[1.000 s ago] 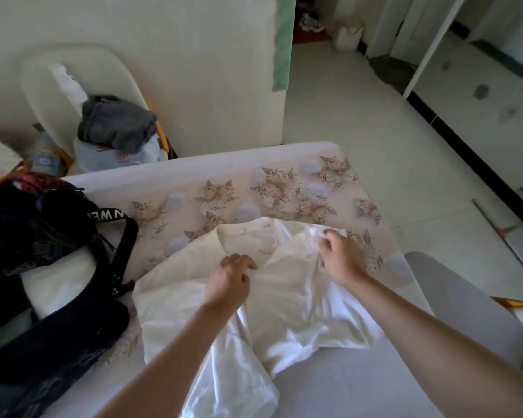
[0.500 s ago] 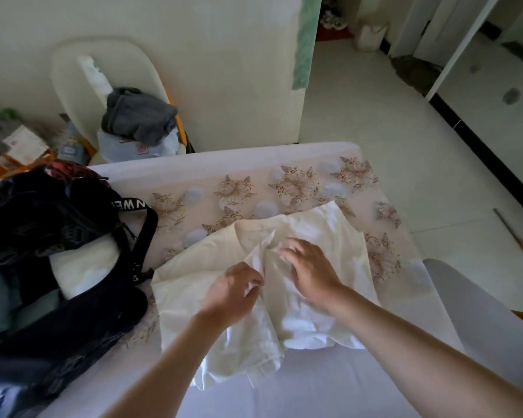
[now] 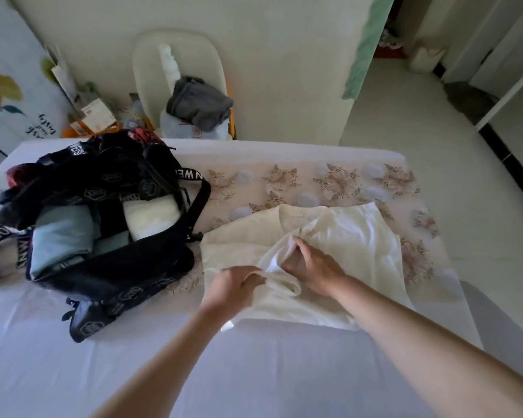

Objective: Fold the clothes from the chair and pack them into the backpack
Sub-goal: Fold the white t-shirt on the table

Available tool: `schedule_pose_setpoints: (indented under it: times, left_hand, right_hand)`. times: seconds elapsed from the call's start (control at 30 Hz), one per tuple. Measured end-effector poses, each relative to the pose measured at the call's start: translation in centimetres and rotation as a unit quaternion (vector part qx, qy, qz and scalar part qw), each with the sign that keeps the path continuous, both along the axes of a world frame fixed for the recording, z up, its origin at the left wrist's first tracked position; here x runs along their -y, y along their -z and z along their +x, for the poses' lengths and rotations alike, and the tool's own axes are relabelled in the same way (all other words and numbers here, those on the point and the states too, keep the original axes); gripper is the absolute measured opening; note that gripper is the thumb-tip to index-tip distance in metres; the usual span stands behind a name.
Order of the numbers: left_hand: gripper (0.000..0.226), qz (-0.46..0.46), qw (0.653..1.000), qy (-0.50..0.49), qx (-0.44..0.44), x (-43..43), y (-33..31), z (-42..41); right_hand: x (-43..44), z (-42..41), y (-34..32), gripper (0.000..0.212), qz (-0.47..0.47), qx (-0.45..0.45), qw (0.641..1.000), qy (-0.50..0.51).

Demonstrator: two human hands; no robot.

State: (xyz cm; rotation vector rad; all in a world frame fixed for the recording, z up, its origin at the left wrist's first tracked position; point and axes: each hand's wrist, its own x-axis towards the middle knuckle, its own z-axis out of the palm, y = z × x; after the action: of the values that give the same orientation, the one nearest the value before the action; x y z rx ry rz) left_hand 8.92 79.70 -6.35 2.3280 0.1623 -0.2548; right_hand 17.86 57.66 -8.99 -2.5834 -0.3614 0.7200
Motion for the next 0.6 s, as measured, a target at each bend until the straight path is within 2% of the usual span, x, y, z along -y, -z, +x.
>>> schedule_pose_setpoints:
  times: [0.07,0.1,0.17,0.2,0.27,0.33,0.37,0.43,0.47,0.53,0.6]
  left_hand:
    - [0.026,-0.015,0.987,-0.159,0.009,-1.2,-1.9,1.8]
    - [0.022,-0.004,0.974,-0.225,0.02,-2.2,-2.3,2.9]
    - [0.012,0.033,0.963,-0.267,0.023,-4.0,-2.5,4.6]
    - [0.02,0.05,0.965,-0.255,0.023,-4.5,-2.5,5.2]
    - [0.052,0.129,0.972,-0.192,0.043,-4.9,-1.9,6.1]
    - [0.081,0.265,0.954,-0.074,0.115,-4.7,-0.9,6.9]
    - [0.088,0.308,0.938,0.005,0.157,-4.7,-0.3,7.4]
    - [0.081,0.314,0.911,0.185,0.191,-4.4,0.4,8.6]
    - [0.068,0.299,0.906,0.247,0.168,-4.3,0.8,8.9]
    - [0.039,0.275,0.92,0.269,0.071,-4.3,0.9,9.4]
    - [0.032,0.27,0.941,0.203,0.005,-4.4,1.0,9.9]
  right_hand:
    - [-0.6,0.7,-0.2,0.082,0.039,-0.033,0.998,0.048]
    - [-0.9,1.1,-0.2,0.078,0.058,-0.037,0.996,0.063]
    - [-1.1,1.7,-0.4,0.063,0.06,-0.029,0.996,0.059]
    - [-1.0,2.0,-0.4,0.053,0.047,-0.015,0.998,0.045]
    - [-0.8,2.8,-0.1,0.042,0.014,0.017,0.999,0.026]
    - [-0.4,4.0,0.3,0.042,0.005,0.05,0.998,0.025]
    - [-0.2,4.7,0.6,0.042,0.005,0.073,0.997,0.02]
    - [0.1,6.2,0.9,0.045,-0.012,0.106,0.994,-0.004]
    - [0.3,6.9,1.0,0.047,-0.028,0.108,0.993,-0.022]
    - [0.8,8.4,1.6,0.049,-0.059,0.103,0.991,-0.058]
    - [1.4,9.5,2.1,0.041,-0.077,0.124,0.986,-0.077]
